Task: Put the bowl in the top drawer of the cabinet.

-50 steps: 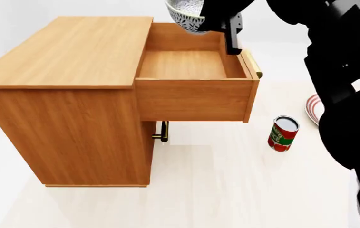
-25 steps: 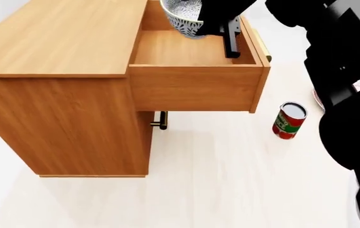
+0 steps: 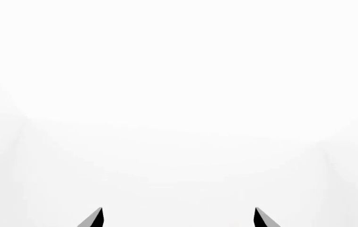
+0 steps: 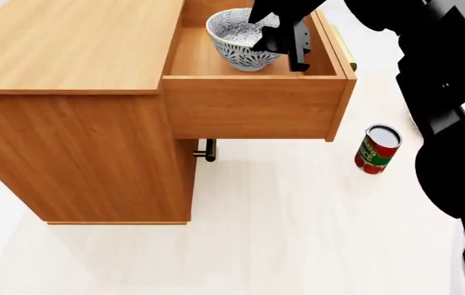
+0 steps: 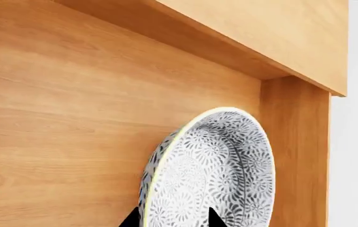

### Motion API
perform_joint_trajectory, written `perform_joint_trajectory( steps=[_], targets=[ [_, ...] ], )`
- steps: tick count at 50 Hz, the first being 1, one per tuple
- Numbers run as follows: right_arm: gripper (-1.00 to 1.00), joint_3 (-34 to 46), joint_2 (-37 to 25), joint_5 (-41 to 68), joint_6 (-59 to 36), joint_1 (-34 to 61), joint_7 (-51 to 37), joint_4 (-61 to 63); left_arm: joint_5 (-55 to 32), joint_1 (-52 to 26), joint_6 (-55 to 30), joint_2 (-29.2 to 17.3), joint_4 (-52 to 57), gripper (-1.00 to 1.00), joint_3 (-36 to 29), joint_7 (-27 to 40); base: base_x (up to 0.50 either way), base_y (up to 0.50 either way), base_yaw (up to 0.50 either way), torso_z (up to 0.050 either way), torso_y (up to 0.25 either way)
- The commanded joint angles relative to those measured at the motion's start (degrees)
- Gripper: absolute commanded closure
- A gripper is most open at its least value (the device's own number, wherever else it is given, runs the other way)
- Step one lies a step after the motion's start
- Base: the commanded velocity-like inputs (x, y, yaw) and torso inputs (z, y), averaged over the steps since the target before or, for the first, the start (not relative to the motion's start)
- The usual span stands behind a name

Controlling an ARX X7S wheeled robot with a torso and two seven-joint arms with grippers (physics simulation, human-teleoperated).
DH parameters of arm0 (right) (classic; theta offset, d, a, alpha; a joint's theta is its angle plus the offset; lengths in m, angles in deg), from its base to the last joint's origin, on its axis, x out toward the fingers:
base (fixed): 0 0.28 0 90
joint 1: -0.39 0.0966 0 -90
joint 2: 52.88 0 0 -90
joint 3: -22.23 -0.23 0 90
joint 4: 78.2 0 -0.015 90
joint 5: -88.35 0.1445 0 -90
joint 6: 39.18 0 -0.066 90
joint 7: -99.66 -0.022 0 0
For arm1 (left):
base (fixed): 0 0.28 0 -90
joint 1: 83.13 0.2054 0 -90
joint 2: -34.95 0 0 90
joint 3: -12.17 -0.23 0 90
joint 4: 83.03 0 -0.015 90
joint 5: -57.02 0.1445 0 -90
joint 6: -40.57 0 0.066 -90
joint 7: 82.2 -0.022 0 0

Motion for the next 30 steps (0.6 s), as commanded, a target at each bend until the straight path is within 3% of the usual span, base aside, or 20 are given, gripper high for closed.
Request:
perform_joint_trajectory(
  steps=[1,30],
  targets=[
    [-1.0,-0.2,0.0,0.1,0.1,0.3,-0.4,0.0,-0.2,0.0,0.1,-0.1,0.0,-1.0,-0.1,0.4,0.0,0.0,0.0,0.0,0.0],
    [-1.0,-1.2,0.0,1.5,0.4,3.6,1.5,0.0,0.0,0.2,1.4,-0.3,-0.3,-1.0,-0.4,0.1,0.0,0.0,0.0,0.0,0.0]
  ],
)
